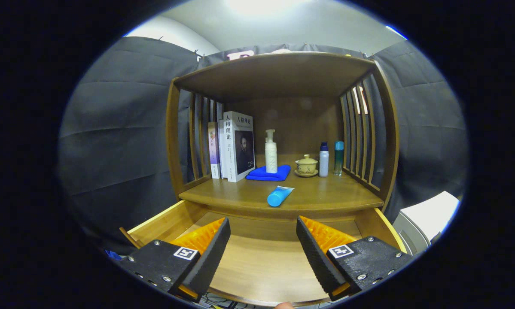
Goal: Pull open the drawer, take out the items inside it, and place them on the countertop above the cabinet.
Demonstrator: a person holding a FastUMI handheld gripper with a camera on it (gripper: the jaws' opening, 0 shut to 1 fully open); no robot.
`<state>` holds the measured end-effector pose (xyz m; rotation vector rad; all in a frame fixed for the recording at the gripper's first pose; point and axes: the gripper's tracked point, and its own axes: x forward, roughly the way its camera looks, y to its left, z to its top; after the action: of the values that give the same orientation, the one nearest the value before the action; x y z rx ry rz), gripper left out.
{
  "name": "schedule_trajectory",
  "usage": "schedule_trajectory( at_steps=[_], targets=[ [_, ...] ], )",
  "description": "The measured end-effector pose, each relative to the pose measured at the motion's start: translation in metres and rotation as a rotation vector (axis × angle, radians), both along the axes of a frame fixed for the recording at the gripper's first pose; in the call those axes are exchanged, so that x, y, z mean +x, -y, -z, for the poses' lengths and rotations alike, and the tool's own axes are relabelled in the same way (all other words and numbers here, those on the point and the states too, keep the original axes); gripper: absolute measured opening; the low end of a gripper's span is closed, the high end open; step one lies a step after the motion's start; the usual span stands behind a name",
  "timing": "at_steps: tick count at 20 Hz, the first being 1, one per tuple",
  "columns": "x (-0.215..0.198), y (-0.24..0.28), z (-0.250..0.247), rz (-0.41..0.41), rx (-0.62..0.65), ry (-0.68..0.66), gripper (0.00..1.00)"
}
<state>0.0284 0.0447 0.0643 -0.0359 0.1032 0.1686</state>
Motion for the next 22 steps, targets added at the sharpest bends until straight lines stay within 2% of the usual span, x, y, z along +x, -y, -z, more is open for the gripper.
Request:
schedule_trajectory(
  at_steps=[7, 16, 22],
  targets=[
    [-0.043, -0.013, 0.017, -0.023, 0.036, 0.044, 0.95],
    [-0.090, -0.029, 0.060, -0.070, -0.053, 0.072, 0.95],
    [-0.120, -0.032, 0.079, -0.093, -0.033, 0.078, 0.95]
  ],
)
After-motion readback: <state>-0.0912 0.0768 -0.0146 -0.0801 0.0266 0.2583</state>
